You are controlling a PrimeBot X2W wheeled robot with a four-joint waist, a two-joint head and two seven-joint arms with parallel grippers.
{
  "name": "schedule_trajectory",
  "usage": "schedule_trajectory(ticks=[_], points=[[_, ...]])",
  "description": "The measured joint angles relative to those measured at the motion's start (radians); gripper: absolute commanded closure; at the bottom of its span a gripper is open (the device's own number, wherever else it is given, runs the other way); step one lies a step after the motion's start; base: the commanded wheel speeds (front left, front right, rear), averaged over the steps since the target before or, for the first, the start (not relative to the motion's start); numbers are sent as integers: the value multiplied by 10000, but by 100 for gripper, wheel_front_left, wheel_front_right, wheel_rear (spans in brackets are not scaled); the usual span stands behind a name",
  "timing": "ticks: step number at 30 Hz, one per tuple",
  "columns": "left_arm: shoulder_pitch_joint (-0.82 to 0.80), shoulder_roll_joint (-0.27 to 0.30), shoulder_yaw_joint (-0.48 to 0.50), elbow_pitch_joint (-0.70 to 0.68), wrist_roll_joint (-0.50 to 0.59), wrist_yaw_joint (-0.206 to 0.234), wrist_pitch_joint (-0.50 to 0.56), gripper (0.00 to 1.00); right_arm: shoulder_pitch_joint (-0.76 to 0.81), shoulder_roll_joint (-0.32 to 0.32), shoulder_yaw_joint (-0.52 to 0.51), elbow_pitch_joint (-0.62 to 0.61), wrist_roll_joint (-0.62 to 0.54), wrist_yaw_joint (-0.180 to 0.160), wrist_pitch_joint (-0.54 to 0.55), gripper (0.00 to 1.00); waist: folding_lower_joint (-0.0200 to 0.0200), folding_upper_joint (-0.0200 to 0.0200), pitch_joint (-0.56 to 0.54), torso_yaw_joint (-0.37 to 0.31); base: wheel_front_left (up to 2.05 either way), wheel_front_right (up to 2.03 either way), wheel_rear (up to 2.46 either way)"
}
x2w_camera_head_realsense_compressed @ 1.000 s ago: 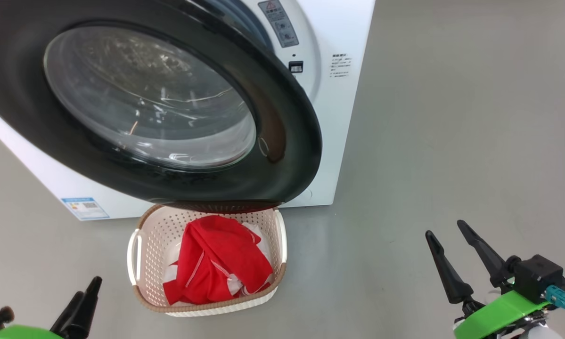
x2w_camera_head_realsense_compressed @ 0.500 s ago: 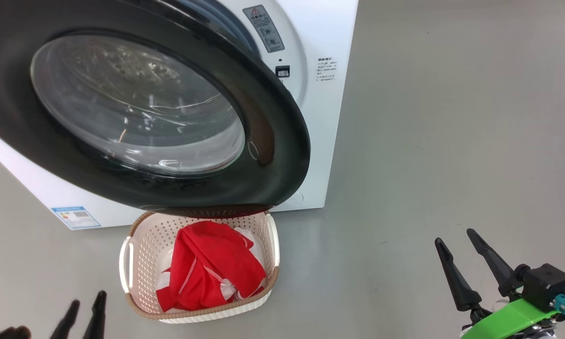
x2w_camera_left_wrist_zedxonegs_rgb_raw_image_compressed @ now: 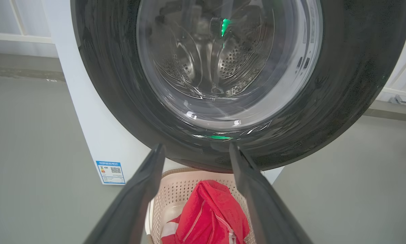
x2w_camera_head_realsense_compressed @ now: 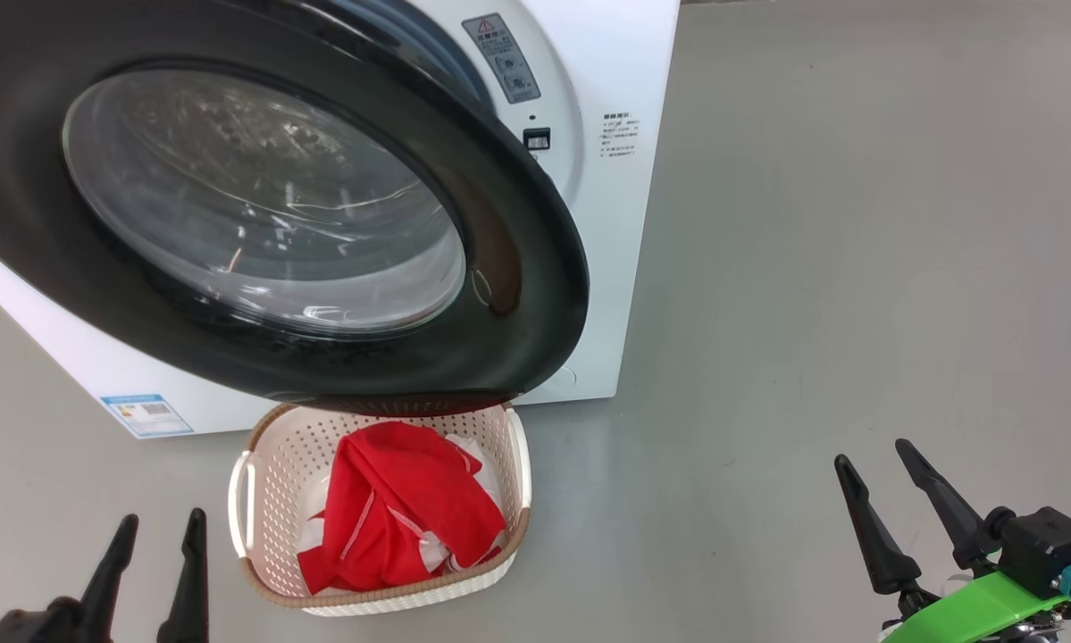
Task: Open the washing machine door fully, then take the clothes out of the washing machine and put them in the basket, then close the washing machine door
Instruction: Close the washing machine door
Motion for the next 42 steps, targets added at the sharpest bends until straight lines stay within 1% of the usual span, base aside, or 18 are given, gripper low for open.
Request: schedule_trajectory(ticks=[2, 5, 10, 14, 31, 32, 33, 34, 35, 42], points=[[93, -203, 184, -127, 500, 0, -4, 0, 0, 4, -8, -8, 0, 0, 0, 0, 0, 0, -13, 3, 0, 0, 0], [262, -523, 374, -100, 882, 0, -27, 0, 0, 6, -10, -6, 0, 0, 2, 0, 0, 0, -44, 4, 0, 0, 0], [504, -849, 560, 44, 1229, 0, -27, 0, 2, 21, -6, 8, 0, 0, 2, 0, 0, 0, -91, -6, 0, 0, 0], [522, -959, 652, 36, 1294, 0, -25, 0, 5, 23, -8, 10, 0, 0, 2, 0, 0, 0, -82, 2, 0, 0, 0], [517, -980, 685, -278, 1555, 0, -25, 0, 3, 15, 17, -40, 0, 0, 2, 0, 0, 0, -71, 178, 0, 0, 0], [516, -984, 663, -278, 1555, 0, -27, 0, 3, 12, 29, -71, 0, 0, 2, 23, 0, 0, -76, 208, 0, 0, 0], [516, -999, 656, -280, 1557, 0, -27, 0, 1, 12, 36, -119, 0, 0, 2, 59, 0, 0, -80, 245, 0, 0, 0], [516, -1024, 650, -284, 1559, 0, -25, 0, -5, -2, 61, -148, 0, 0, 2, 86, 0, 0, -85, 282, 0, 0, 0], [516, -1043, 623, -284, 1576, 0, -27, 0, -6, -15, 82, -163, 4, 0, 2, 100, 0, 0, -94, 326, 0, 0, 0], [517, -1122, 389, -303, 1634, 0, -27, 0, -254, -104, 531, -240, 293, 0, 2, 100, 0, 0, -183, 716, 0, 0, 0]])
